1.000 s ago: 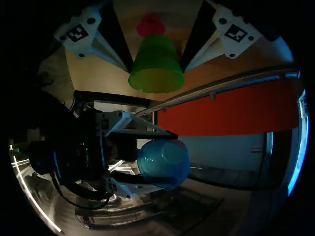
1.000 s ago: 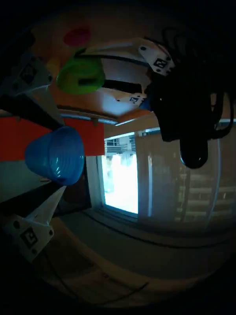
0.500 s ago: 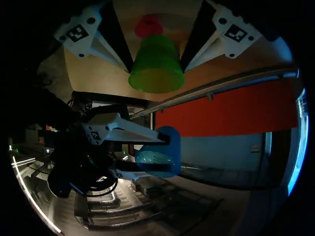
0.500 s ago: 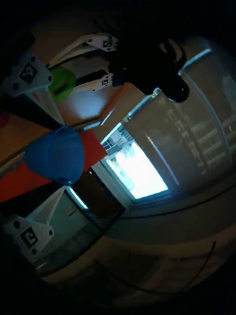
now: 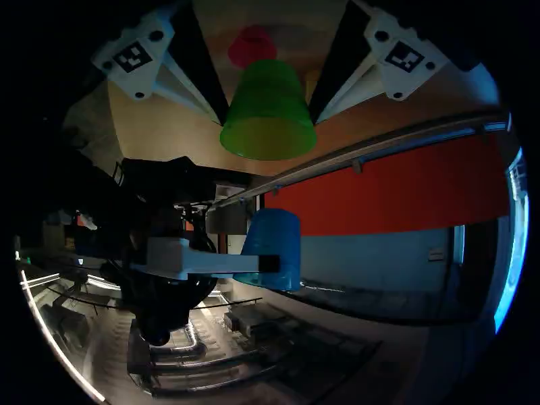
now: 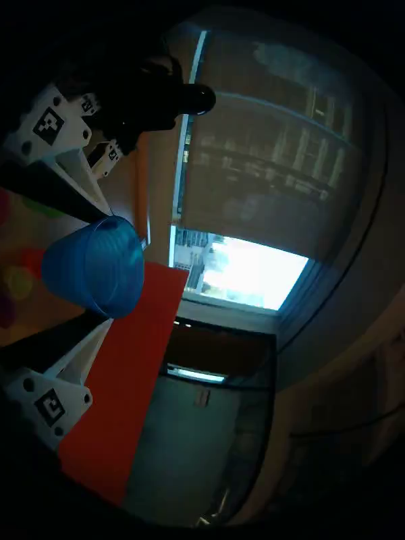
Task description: Pour water
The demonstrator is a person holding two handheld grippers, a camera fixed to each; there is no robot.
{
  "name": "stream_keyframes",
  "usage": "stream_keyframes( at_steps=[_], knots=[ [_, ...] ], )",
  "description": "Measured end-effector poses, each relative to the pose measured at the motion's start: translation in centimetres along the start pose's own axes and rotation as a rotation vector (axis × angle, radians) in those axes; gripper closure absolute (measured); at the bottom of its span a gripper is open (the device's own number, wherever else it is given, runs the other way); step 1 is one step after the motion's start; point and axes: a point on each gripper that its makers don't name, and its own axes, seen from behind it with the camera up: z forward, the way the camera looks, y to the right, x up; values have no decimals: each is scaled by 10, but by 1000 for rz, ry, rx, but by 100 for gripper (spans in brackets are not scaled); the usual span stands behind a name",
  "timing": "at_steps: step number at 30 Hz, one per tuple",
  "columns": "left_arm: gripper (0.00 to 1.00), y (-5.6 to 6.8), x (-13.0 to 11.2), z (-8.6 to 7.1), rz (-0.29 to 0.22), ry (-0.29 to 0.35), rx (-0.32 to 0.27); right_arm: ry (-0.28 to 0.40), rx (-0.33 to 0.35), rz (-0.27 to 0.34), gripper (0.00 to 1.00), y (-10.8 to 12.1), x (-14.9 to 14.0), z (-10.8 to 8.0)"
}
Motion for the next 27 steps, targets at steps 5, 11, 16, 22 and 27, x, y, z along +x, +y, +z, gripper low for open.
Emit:
stream_keyframes(
  at_steps=[5, 11, 16, 22, 27],
  knots=[
    [17, -1, -3, 0, 7, -12, 4, -12, 3, 74, 11, 4, -7, -2],
    [17, -6, -7, 0, 10, -28, 16, -18, 12, 124, 11, 6, -13, -7],
    [17, -16, -15, -3, 15, -53, 41, -35, 12, 137, 11, 10, -24, -14],
    [17, -27, -27, -6, 18, -87, 65, -65, 15, 141, 11, 15, -44, -24],
    [17, -34, -33, -6, 25, -104, 80, -80, 8, 147, 11, 21, -54, -31]
  ],
)
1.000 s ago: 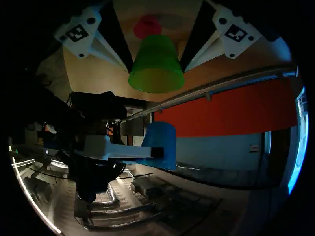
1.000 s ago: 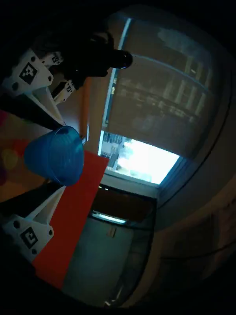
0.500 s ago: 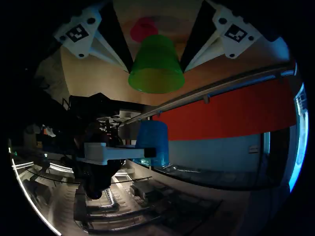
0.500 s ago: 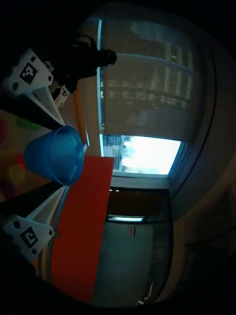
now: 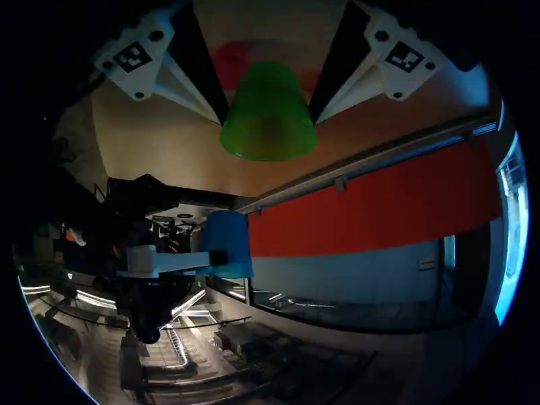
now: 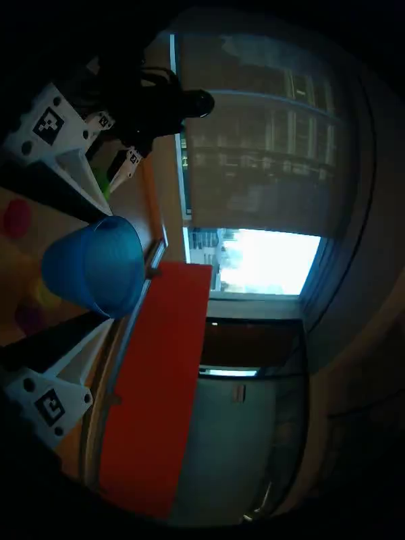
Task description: Pour water
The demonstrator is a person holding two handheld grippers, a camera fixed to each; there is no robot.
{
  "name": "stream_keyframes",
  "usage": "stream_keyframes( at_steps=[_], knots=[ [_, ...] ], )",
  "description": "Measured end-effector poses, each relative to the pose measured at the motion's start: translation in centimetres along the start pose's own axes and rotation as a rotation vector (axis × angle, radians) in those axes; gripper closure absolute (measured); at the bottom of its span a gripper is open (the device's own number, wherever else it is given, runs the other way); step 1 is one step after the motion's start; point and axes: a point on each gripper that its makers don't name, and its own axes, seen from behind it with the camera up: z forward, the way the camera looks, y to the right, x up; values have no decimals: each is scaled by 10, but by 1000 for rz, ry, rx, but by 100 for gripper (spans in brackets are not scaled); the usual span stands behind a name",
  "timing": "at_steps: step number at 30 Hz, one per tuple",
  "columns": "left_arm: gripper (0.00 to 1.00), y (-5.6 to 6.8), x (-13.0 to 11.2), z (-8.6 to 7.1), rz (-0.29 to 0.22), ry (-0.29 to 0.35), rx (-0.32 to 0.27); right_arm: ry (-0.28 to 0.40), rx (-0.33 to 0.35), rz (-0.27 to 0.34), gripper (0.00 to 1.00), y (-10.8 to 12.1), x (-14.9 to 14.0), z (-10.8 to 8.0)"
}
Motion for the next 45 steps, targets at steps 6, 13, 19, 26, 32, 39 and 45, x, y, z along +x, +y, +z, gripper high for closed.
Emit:
stream_keyframes(
  at_steps=[6, 13, 19, 26, 32, 39, 45],
  knots=[
    [17, -8, -12, 1, 0, -32, 12, -23, 3, -2, 11, 4, -16, -3],
    [17, -13, -34, 8, 3, -93, 14, -71, 15, -4, 11, 11, -49, 1],
    [17, -15, -57, 15, 11, -161, 3, -121, 28, -3, 11, 14, -78, 5],
    [17, -16, -83, 22, 13, -233, -13, -183, 44, -7, 11, 17, -111, 8],
    [17, -16, -104, 26, 16, -300, -27, -236, 59, 2, 11, 18, -136, 10],
    [17, -18, -126, 30, 19, -385, -40, -287, 74, 17, 11, 19, -163, 14],
    [17, -19, -139, 33, 34, -442, -59, -331, 87, 25, 11, 19, -186, 17]
  ],
)
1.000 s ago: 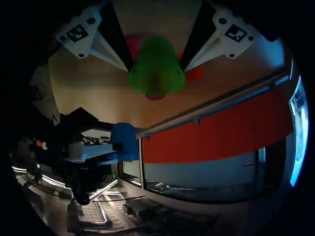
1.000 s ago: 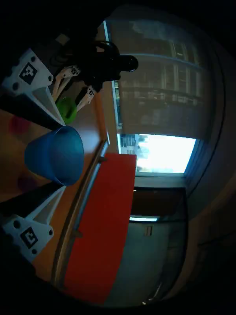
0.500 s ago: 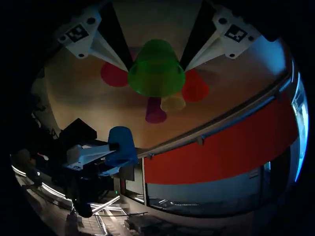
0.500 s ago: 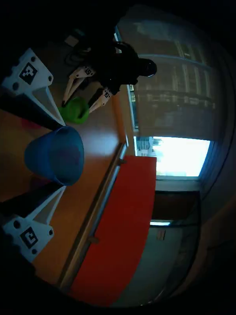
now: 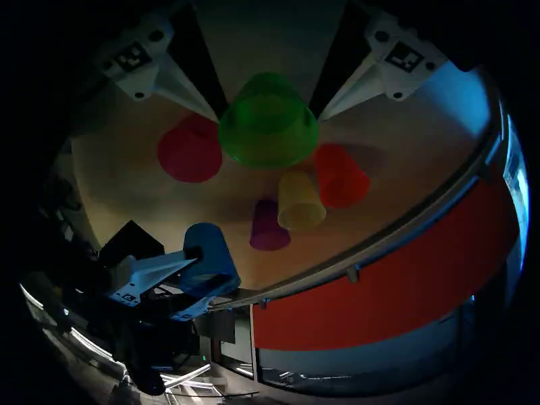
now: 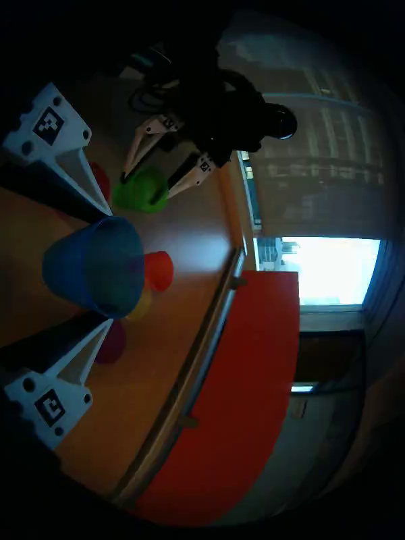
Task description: Pour water
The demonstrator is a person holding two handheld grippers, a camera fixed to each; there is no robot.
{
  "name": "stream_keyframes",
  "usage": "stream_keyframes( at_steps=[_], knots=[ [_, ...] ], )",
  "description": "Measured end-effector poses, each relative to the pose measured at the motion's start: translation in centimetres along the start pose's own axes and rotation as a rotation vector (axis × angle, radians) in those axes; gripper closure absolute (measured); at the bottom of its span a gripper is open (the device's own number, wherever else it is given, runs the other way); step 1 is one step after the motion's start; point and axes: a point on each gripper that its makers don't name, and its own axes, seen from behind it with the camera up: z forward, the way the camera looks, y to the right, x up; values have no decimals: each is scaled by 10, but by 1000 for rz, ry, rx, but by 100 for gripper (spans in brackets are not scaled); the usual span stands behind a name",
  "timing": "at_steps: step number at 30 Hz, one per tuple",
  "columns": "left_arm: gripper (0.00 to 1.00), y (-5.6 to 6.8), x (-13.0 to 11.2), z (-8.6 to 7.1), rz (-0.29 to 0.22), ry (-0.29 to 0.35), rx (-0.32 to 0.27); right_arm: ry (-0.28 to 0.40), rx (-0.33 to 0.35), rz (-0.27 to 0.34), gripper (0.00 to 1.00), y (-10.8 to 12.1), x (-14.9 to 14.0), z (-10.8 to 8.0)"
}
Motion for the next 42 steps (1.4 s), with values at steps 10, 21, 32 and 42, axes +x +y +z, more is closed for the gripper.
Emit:
stream_keyframes(
  at_steps=[10, 21, 32, 42],
  knots=[
    [17, 1, -17, 14, 3, -69, -29, -72, 26, 15, 11, -2, -33, 17],
    [17, 0, -25, 24, -11, -95, -45, -149, 43, 40, 11, -2, -63, 32],
    [17, -1, -29, 24, -29, -90, -56, -180, 45, 47, 11, -2, -76, 38],
    [17, -2, -34, 22, -42, -94, -60, -210, 41, 33, 11, -4, -90, 43]
  ],
)
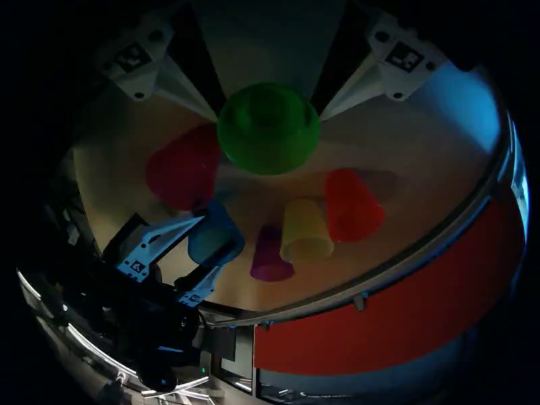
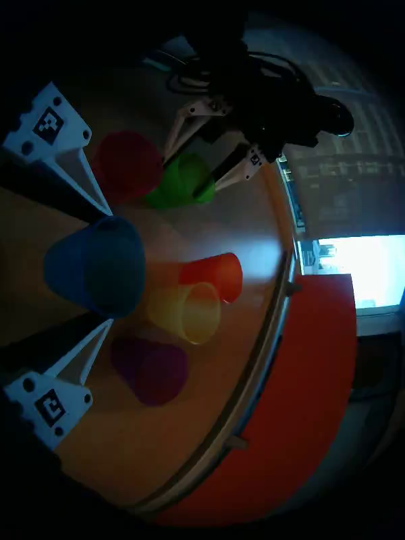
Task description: Pour water
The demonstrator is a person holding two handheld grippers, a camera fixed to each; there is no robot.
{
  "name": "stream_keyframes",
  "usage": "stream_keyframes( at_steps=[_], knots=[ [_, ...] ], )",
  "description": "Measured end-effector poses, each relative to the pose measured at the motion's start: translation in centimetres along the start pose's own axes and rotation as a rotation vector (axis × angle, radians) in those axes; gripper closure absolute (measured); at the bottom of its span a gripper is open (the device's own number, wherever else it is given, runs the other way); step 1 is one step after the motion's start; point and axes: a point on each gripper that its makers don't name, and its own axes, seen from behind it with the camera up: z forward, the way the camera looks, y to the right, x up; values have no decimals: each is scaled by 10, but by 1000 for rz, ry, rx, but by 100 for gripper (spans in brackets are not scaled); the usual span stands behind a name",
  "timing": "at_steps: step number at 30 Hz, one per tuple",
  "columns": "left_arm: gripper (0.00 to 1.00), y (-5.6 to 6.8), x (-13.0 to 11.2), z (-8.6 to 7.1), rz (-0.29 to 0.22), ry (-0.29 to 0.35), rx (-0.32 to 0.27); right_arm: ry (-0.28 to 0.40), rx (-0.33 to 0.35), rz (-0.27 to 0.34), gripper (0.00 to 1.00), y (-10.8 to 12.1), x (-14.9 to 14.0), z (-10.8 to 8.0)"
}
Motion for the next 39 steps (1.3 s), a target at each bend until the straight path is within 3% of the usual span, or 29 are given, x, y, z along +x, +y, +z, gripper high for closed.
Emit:
stream_keyframes(
  at_steps=[15, 39],
  knots=[
    [16, 3, -9, 0, -17, -25, -5, -3, -5, 2, 11, -1, -7, 3],
    [16, 10, -25, -9, -44, -44, -2, -25, -26, 23, 9, -3, -26, -14]
  ],
)
